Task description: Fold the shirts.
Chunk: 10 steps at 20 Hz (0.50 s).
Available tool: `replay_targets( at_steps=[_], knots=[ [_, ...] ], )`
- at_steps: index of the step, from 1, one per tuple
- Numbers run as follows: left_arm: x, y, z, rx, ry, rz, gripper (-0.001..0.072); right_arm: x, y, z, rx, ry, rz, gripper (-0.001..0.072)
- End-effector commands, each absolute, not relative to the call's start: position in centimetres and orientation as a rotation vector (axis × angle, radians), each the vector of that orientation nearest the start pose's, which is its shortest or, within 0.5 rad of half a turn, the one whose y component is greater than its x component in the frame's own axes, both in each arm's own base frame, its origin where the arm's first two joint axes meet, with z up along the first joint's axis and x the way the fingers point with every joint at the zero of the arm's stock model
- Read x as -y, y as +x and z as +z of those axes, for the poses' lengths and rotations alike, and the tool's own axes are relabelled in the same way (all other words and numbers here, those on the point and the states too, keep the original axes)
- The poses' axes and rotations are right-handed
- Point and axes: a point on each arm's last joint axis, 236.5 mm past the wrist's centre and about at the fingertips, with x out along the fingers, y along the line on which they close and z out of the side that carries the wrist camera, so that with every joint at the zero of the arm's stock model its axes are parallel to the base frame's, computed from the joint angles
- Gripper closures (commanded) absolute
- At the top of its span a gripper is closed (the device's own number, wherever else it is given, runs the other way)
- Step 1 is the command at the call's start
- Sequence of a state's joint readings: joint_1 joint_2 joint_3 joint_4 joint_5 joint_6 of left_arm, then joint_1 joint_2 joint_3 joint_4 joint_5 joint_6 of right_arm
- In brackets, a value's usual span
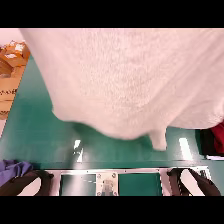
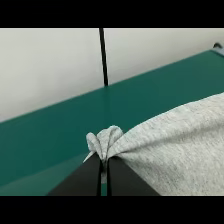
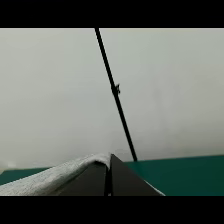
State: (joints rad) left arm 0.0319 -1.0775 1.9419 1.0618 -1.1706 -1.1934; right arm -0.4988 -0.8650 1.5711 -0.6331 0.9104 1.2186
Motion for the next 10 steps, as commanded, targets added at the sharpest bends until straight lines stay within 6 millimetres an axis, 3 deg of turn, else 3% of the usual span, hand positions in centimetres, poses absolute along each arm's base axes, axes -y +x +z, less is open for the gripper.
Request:
replay_targets(
  at_steps=[1,4,6,8,10],
  knots=[
    [9.5,44.3,34.2,-0.440,0.016,-0.469,0.0684,1.2,41.8,36.3,-0.202,0.391,0.274,0.0701],
    [10.4,51.9,22.5,-0.655,-0.114,-0.507,0.0684,1.0,48.3,26.6,-0.385,0.459,0.266,0.0701],
    [10.9,55.6,14.8,-0.767,-0.208,-0.511,0.0684,1.0,51.9,20.6,-0.480,0.510,0.248,0.0701],
    [11.9,58.2,9.0,-0.822,-0.294,-0.513,0.0684,1.0,54.8,15.1,-0.549,0.540,0.220,0.0701],
    [13.4,59.9,5.4,-0.821,-0.285,-0.507,0.0683,0.5,56.6,10.4,-0.604,0.554,0.200,0.0701]
  ],
)
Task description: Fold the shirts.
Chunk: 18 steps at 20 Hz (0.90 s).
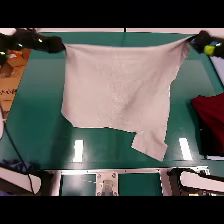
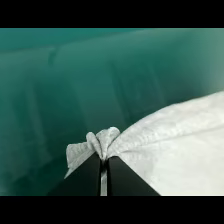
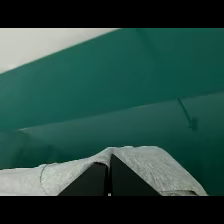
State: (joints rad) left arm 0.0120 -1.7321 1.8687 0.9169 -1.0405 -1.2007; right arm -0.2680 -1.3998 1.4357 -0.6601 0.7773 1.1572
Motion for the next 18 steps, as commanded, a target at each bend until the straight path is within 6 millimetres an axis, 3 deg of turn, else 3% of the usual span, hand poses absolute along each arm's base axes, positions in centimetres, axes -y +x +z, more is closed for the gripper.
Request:
replay_targets(
  at_steps=[1,4,5,6,7,8,9,11,12,13,14,16,18],
  knots=[
    [14.2,60.5,4.5,-0.812,-0.282,-0.504,0.0684,0.4,57.3,8.5,-0.627,0.564,0.190,0.0701],
    [15.9,61.5,3.0,-0.794,-0.279,-0.497,0.0683,0.0,57.8,5.0,-0.683,0.580,0.183,0.0700],
    [16.0,61.3,2.7,-0.806,-0.281,-0.502,0.0682,0.3,57.7,4.8,-0.689,0.579,0.179,0.0624],
    [16.0,60.9,2.6,-0.825,-0.294,-0.504,0.0678,0.7,57.4,5.0,-0.694,0.587,0.180,0.0444],
    [15.7,60.3,2.6,-0.857,-0.304,-0.513,0.0419,1.5,56.8,5.4,-0.703,0.595,0.184,0.0369],
    [15.1,59.6,2.7,-0.894,-0.312,-0.526,0.0173,2.3,56.0,5.9,-0.718,0.617,0.187,0.0370],
    [14.4,58.7,3.1,-0.938,-0.331,-0.537,0.0158,3.2,54.8,6.6,-0.742,0.645,0.193,0.0404],
    [12.5,56.9,4.4,-1.016,-0.342,-0.573,0.0159,4.6,52.0,7.5,-0.798,0.670,0.229,0.0668],
    [11.3,56.1,5.0,-1.050,-0.353,-0.581,0.0283,4.9,50.7,8.0,-0.826,0.684,0.247,0.0667],
    [10.4,55.3,5.6,-1.080,-0.366,-0.590,0.0570,5.1,49.3,8.3,-0.847,0.699,0.255,0.0700],
    [9.8,54.5,6.0,-1.103,-0.378,-0.606,0.0684,5.2,48.1,8.3,-0.862,0.709,0.247,0.0702],
    [9.0,52.7,5.8,-1.179,-0.411,-0.626,0.0685,5.0,44.7,7.1,-0.912,0.706,0.195,0.0702],
    [8.9,50.1,4.9,-1.287,-0.400,-0.647,0.0685,5.1,40.0,4.5,-1.006,0.697,0.099,0.0702]
  ],
)
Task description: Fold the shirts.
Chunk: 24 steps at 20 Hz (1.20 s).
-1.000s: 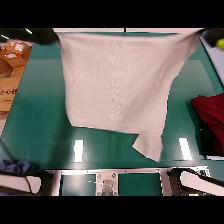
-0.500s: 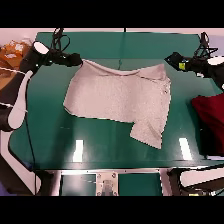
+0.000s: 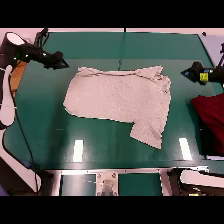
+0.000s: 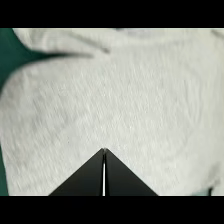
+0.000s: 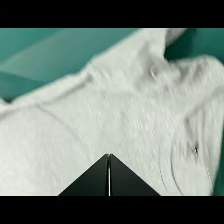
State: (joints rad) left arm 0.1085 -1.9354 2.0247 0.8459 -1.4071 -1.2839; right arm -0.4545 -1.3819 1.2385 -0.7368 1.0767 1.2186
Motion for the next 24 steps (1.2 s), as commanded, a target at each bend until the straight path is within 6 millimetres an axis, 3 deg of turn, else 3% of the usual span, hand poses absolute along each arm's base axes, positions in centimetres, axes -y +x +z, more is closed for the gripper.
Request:
replay_targets(
  at_steps=[1,2,4,7,8,9,11,14,16,17,19,20,21,22,24],
  knots=[
    [8.9,48.7,4.5,-1.334,-0.401,-0.652,0.0685,5.2,37.4,2.9,-1.054,0.714,0.039,0.0702],
    [9.0,47.4,4.2,-1.364,-0.404,-0.660,0.0685,5.3,35.1,1.5,-1.092,0.746,-0.013,0.0694],
    [8.7,45.2,3.4,-1.392,-0.407,-0.634,0.0685,4.9,31.2,-1.2,-1.144,0.839,-0.086,0.0458],
    [7.4,40.5,2.0,-1.410,-0.424,-0.581,0.0685,3.1,27.0,-5.4,-1.242,0.949,-0.136,0.0417],
    [6.3,39.3,1.5,-1.400,-0.446,-0.531,0.0685,2.4,26.3,-6.6,-1.256,0.981,-0.143,0.0406],
    [5.1,38.1,1.1,-1.381,-0.479,-0.473,0.0685,1.8,26.1,-7.6,-1.246,1.006,-0.138,0.0323],
    [2.8,36.1,0.4,-1.354,-0.547,-0.382,0.0685,1.0,26.9,-8.6,-1.195,1.065,-0.114,0.0297],
    [0.6,33.9,-0.7,-1.341,-0.622,-0.294,0.0684,0.6,28.0,-10.2,-1.184,1.108,-0.100,0.0301],
    [0.5,33.3,-1.2,-1.354,-0.639,-0.285,0.0683,-0.3,28.8,-11.5,-1.194,1.134,-0.079,0.0331],
    [0.7,33.4,-1.1,-1.352,-0.650,-0.288,0.0683,-0.7,29.5,-11.8,-1.187,1.139,-0.058,0.0408],
    [0.9,33.8,-0.8,-1.334,-0.670,-0.290,0.0681,-0.5,30.9,-11.5,-1.159,1.093,-0.006,0.0704],
    [0.8,33.9,-0.8,-1.330,-0.669,-0.288,0.0637,-0.1,31.4,-10.9,-1.148,1.070,0.009,0.0701],
    [0.8,33.9,-0.8,-1.332,-0.678,-0.282,0.0336,0.5,31.7,-9.8,-1.144,1.041,0.031,0.0701],
    [0.8,33.9,-0.8,-1.337,-0.697,-0.266,0.0221,1.7,31.4,-9.1,-1.157,1.007,0.016,0.0701],
    [0.8,33.8,-0.9,-1.341,-0.701,-0.264,0.0225,5.4,30.1,-8.5,-1.173,0.922,-0.120,0.0702]
  ],
)
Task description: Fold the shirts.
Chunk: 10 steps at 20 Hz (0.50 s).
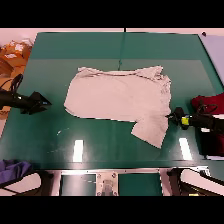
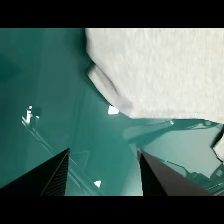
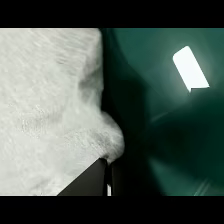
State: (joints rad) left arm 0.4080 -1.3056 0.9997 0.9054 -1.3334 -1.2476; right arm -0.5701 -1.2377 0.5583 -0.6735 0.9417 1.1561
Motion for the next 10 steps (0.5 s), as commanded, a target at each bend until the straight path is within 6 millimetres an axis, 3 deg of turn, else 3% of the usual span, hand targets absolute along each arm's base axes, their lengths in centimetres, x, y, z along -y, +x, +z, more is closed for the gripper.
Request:
replay_targets(
  at_steps=[1,2,6,8,10],
  knots=[
    [1.1,33.7,-1.2,-1.345,-0.708,-0.264,0.0225,6.7,29.7,-8.1,-1.157,0.909,-0.181,0.0702],
    [1.9,33.3,-1.7,-1.358,-0.722,-0.275,0.0225,7.2,29.5,-7.6,-1.142,0.905,-0.201,0.0701],
    [6.6,30.5,-6.3,-1.452,-0.749,-0.284,0.0226,5.2,29.5,-7.2,-1.175,0.882,-0.140,0.0702],
    [9.4,30.5,-7.9,-1.425,-0.790,-0.281,0.0226,4.3,29.7,-7.2,-1.187,0.864,-0.114,0.0701],
    [10.8,31.2,-9.2,-1.371,-0.791,-0.246,0.0226,3.6,29.8,-7.2,-1.195,0.852,-0.096,0.0701]
  ],
)
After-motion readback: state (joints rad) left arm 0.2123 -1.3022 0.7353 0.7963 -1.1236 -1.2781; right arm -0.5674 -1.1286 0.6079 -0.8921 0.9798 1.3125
